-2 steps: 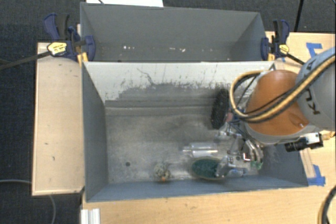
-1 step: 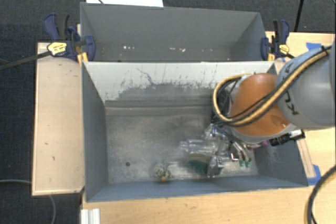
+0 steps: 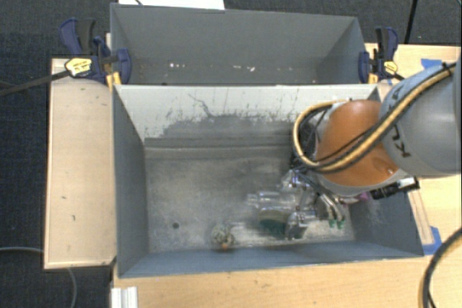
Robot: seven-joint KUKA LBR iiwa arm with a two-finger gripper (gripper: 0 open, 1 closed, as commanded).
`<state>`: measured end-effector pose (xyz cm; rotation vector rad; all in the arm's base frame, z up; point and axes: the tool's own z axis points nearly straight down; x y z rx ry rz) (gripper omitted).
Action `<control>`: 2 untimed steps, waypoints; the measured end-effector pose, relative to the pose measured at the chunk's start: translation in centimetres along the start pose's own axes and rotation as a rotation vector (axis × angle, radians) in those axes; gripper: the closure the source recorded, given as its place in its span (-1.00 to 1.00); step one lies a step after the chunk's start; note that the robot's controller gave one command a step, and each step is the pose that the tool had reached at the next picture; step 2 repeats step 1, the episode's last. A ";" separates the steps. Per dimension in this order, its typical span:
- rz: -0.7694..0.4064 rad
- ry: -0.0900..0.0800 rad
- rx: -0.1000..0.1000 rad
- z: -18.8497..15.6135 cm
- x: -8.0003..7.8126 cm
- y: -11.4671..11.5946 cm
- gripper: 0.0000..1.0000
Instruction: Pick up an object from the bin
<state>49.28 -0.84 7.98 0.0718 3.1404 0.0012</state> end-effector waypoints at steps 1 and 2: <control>-0.163 -0.011 0.001 -18.2 -0.4 -0.1 1.00; -0.163 -0.011 0.001 -18.2 -0.4 -0.1 1.00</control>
Offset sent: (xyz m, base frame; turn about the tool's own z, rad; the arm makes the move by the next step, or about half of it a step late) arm 0.0015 -0.0015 0.1779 -0.1631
